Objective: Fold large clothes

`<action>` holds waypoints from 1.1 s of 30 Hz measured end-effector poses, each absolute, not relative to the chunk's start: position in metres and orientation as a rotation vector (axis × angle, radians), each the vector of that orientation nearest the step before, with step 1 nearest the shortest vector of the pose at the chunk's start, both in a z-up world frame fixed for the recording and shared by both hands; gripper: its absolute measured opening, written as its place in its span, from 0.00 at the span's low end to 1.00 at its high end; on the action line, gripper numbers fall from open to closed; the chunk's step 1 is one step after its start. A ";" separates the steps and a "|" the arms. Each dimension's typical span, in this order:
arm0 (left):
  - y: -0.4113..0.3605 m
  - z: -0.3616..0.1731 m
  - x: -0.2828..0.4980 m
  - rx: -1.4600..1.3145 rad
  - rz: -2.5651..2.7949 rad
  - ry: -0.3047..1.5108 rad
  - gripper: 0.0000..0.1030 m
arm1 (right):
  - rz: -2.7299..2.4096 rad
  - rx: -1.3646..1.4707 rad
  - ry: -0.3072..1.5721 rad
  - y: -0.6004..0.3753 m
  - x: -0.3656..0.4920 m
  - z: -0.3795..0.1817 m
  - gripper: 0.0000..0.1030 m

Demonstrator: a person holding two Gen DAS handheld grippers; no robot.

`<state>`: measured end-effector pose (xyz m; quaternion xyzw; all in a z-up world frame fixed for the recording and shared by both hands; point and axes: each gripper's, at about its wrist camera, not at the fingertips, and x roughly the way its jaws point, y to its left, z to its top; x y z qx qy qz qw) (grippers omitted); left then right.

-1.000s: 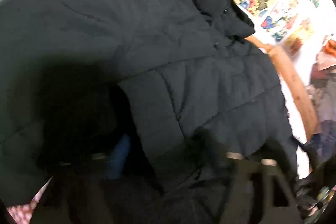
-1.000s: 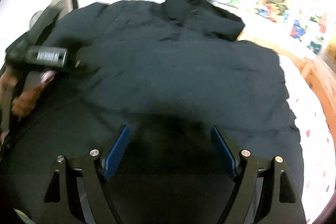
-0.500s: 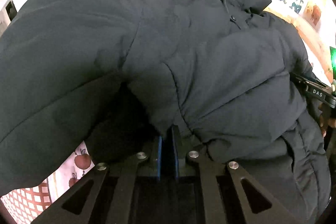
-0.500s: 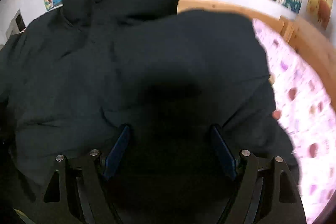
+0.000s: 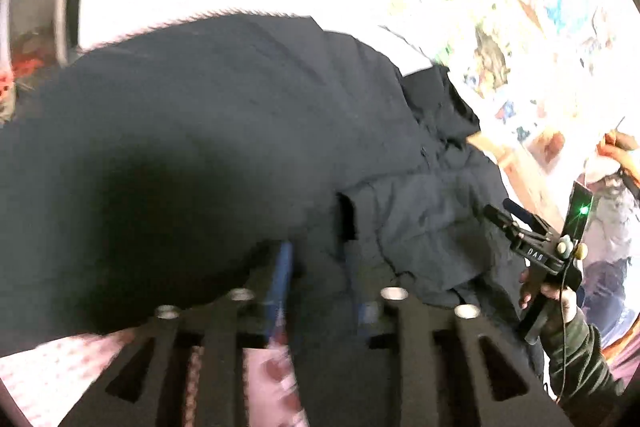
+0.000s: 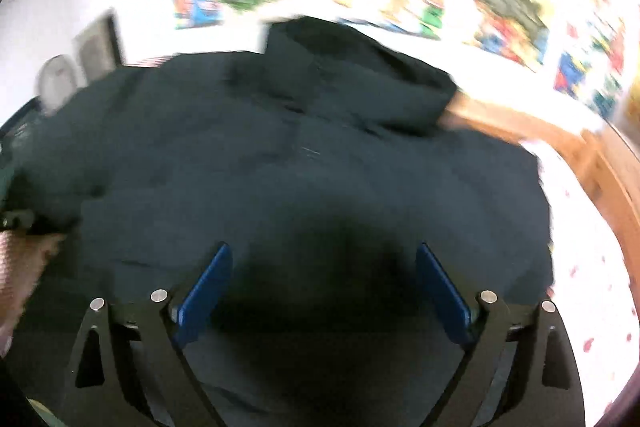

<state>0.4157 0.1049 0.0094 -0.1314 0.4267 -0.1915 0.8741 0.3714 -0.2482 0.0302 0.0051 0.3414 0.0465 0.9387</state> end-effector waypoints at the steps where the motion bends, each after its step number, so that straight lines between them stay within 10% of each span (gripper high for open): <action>1: 0.113 0.011 0.410 -0.288 -0.379 0.877 0.71 | 0.122 0.010 0.693 -0.243 0.376 0.035 0.90; 2: 0.132 0.017 0.397 -0.330 -0.328 0.835 0.95 | 0.158 0.005 0.693 -0.232 0.381 0.035 0.95; 3: 0.149 0.022 0.385 -0.372 -0.282 0.788 0.98 | 0.193 -0.001 0.691 -0.220 0.385 0.035 0.98; 25: 0.301 -0.021 0.342 -0.750 0.325 0.642 0.98 | 0.060 -0.107 0.781 -0.176 0.410 0.001 0.99; 33: 0.282 0.001 0.365 -0.544 0.495 0.661 0.15 | 0.031 -0.109 0.840 -0.176 0.427 -0.022 0.99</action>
